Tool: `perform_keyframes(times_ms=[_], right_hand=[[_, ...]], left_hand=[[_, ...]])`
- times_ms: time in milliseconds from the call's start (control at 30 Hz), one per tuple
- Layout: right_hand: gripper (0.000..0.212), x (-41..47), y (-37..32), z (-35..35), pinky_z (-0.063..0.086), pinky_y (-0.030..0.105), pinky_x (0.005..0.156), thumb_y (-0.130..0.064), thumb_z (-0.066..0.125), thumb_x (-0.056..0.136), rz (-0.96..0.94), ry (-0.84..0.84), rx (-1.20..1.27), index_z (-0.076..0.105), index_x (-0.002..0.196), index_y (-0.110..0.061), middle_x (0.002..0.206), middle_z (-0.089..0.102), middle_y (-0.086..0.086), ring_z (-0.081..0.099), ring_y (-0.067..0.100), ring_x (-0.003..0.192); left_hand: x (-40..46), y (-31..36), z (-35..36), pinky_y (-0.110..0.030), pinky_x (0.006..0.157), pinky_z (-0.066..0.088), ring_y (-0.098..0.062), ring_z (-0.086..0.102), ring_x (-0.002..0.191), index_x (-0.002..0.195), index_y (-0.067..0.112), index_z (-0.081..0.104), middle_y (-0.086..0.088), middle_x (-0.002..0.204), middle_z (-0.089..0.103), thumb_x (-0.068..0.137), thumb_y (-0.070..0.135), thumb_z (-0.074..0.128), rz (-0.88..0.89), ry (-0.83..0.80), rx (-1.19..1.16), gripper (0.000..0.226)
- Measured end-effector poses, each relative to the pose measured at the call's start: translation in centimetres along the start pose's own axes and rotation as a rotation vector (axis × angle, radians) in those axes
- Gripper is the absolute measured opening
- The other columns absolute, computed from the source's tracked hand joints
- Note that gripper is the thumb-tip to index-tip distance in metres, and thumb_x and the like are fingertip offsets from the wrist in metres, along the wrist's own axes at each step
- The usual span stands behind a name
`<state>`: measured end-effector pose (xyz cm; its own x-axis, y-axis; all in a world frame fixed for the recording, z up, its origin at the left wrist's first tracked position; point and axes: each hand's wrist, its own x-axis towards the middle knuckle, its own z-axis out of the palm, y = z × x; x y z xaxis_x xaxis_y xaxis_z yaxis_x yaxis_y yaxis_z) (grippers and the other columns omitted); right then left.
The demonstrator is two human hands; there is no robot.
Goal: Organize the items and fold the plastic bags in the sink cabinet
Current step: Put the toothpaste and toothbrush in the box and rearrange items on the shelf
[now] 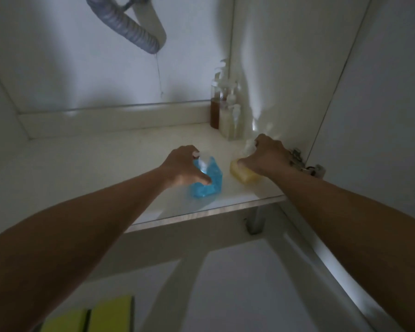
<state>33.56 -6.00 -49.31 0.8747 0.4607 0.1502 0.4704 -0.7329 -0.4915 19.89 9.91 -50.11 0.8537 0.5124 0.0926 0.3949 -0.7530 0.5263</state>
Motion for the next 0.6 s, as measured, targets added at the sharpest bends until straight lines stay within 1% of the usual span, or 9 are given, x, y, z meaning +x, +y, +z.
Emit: perform_keyframes(times_ms=[67, 133, 200, 233, 300, 400, 433, 500, 600], right_hand=[[0.076, -0.1, 0.1, 0.9, 0.051, 0.039, 0.088, -0.054, 0.079, 0.068, 0.005, 0.067, 0.030, 0.048, 0.126, -0.017, 0.124, 0.057, 0.009, 0.057, 0.028, 0.111], [0.087, -0.1, 0.4, 1.5, 0.048, 0.039, 0.091, -0.056, 0.082, 0.066, 0.006, 0.097, 0.105, 0.043, 0.132, -0.015, 0.128, 0.051, 0.010, 0.053, 0.028, 0.116], [0.093, -0.1, 0.9, 1.6, 0.047, 0.037, 0.091, -0.043, 0.088, 0.063, 0.016, 0.074, 0.182, 0.038, 0.135, -0.013, 0.132, 0.046, 0.010, 0.049, 0.027, 0.119], [0.090, -0.1, 1.3, 1.7, 0.047, 0.035, 0.087, -0.033, 0.089, 0.064, 0.020, 0.045, 0.200, 0.037, 0.135, -0.012, 0.133, 0.045, 0.010, 0.049, 0.026, 0.118], [0.073, 0.0, 2.3, 2.0, 0.042, 0.031, 0.080, -0.013, 0.082, 0.071, 0.006, 0.014, 0.180, 0.041, 0.132, -0.013, 0.130, 0.047, 0.010, 0.048, 0.024, 0.114], [0.050, 0.2, 3.6, 2.7, 0.035, 0.025, 0.078, -0.001, 0.069, 0.080, -0.077, 0.097, 0.138, 0.052, 0.126, -0.011, 0.122, 0.053, 0.013, 0.050, 0.026, 0.111], [0.047, 0.4, 3.8, 2.9, 0.036, 0.025, 0.078, 0.001, 0.066, 0.081, -0.102, 0.115, 0.143, 0.054, 0.126, -0.009, 0.120, 0.055, 0.015, 0.052, 0.028, 0.110], [0.044, 0.9, 3.8, 3.2, 0.041, 0.029, 0.084, -0.001, 0.064, 0.084, -0.135, 0.124, 0.148, 0.056, 0.127, -0.010, 0.119, 0.057, 0.016, 0.054, 0.030, 0.110], [0.040, 1.8, 3.2, 3.7, 0.041, 0.031, 0.090, -0.011, 0.063, 0.090, -0.142, 0.149, 0.042, 0.055, 0.129, -0.012, 0.127, 0.055, 0.012, 0.053, 0.028, 0.114]], left_hand=[[0.3, -0.3, 0.5, -0.025, 0.084, 0.044, -0.016, 0.056, 0.105, 0.117, 0.017, 0.057, 0.001, 0.115, 0.060, 0.055, 0.033, 0.089, 0.010, 0.020, -0.051, 0.072], [0.5, -0.5, 0.9, -0.024, 0.084, 0.044, -0.016, 0.056, 0.105, 0.119, 0.017, 0.055, 0.002, 0.114, 0.059, 0.057, 0.030, 0.089, 0.004, 0.040, -0.123, 0.072], [0.7, -0.9, 1.4, -0.024, 0.084, 0.047, -0.016, 0.057, 0.103, 0.123, 0.020, 0.050, 0.003, 0.114, 0.057, 0.057, 0.030, 0.090, -0.013, 0.049, -0.206, 0.077], [0.7, -1.1, 1.6, -0.025, 0.085, 0.049, -0.016, 0.058, 0.102, 0.126, 0.020, 0.049, 0.003, 0.114, 0.057, 0.056, 0.031, 0.091, -0.021, 0.056, -0.236, 0.082], [0.7, -1.7, 2.0, -0.030, 0.088, 0.053, -0.017, 0.060, 0.099, 0.128, 0.020, 0.047, 0.002, 0.113, 0.058, 0.052, 0.032, 0.093, -0.046, 0.076, -0.290, 0.089], [0.7, -2.5, 2.4, -0.036, 0.088, 0.055, -0.017, 0.064, 0.096, 0.123, 0.014, 0.051, -0.001, 0.110, 0.062, 0.046, 0.032, 0.095, -0.077, 0.066, -0.340, 0.091], [0.7, -2.7, 2.5, -0.037, 0.087, 0.056, -0.017, 0.064, 0.095, 0.120, 0.012, 0.053, -0.002, 0.109, 0.063, 0.045, 0.033, 0.095, -0.078, 0.058, -0.349, 0.088], [1.0, -2.8, 2.7, -0.039, 0.086, 0.057, -0.018, 0.066, 0.095, 0.113, 0.012, 0.057, -0.002, 0.107, 0.066, 0.044, 0.034, 0.095, -0.080, 0.056, -0.385, 0.082], [1.6, -2.1, 3.1, -0.038, 0.087, 0.057, -0.019, 0.067, 0.094, 0.111, 0.011, 0.060, -0.003, 0.106, 0.068, 0.050, 0.029, 0.094, -0.090, 0.084, -0.415, 0.072]])
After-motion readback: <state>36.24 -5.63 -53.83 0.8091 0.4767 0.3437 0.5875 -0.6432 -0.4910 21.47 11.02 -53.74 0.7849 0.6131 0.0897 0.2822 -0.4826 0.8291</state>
